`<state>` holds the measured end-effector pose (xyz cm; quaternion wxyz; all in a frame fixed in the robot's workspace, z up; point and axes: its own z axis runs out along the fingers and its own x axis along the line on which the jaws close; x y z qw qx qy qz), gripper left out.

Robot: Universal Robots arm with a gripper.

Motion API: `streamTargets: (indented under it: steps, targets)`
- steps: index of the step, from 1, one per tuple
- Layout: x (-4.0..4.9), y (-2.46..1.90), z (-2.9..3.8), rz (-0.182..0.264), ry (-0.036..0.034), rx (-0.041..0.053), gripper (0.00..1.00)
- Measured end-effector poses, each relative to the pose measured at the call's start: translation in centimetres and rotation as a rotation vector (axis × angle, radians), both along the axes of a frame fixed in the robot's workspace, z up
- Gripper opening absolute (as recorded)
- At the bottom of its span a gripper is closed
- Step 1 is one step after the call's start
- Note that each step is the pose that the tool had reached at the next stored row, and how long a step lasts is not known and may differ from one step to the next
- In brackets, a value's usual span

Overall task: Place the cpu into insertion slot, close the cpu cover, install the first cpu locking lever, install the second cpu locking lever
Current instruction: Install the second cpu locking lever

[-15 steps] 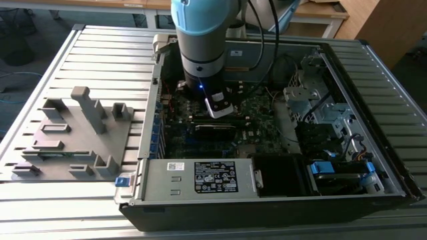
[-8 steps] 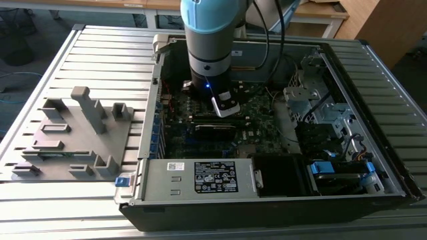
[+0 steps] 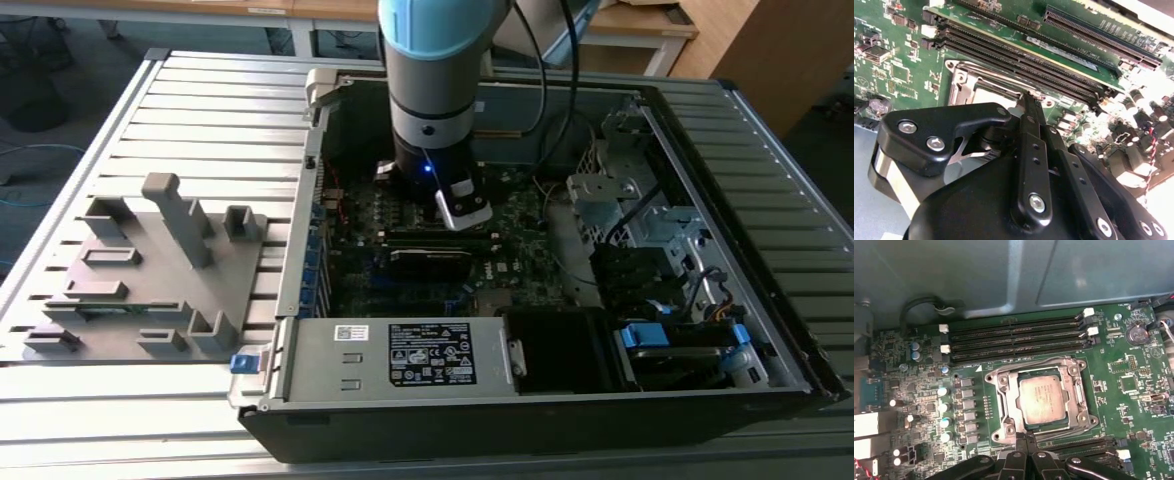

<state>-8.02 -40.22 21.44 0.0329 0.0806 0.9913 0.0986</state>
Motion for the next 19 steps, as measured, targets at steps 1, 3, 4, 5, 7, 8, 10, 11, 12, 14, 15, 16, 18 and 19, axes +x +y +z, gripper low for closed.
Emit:
streamTargets:
  steps: [1,3,4,5,7,8,10,11,12,14,15,16,18,19]
  targets:
    - [0.03,0.16,0.0,0.0,0.0,-0.0057,0.1]
    - [0.09,0.57,0.0,0.0,0.0,-0.0183,0.1]
    - [0.11,0.79,0.0,0.0,0.0001,-0.0244,0.1]
    - [0.12,1.0,0.0,0.0,0.0001,-0.0281,0.1]
    - [0.16,1.36,-0.01,0.0,0.0,-0.0361,0.1]
    - [0.18,1.52,-0.01,0.0,0.0001,-0.0406,0.1]
    - [0.22,1.83,-0.01,0.0,0.0001,-0.0493,0.1]
    - [0.24,1.97,-0.01,0.0,0.0001,-0.0539,0.1]
    - [0.27,2.1,-0.01,0.0,0.0,-0.0573,0.1]
    - [0.32,2.28,-0.01,0.0,0.0001,-0.0621,0.1]
    - [0.35,2.37,-0.02,0.0,0.0001,-0.0638,0.1]
    - [0.39,2.47,-0.02,0.0,0.0002,-0.0642,0.1]
    - [0.51,2.67,-0.04,0.0,0.0002,-0.0645,0.1]
    - [0.58,2.76,-0.05,0.0,0.0002,-0.0645,0.1]
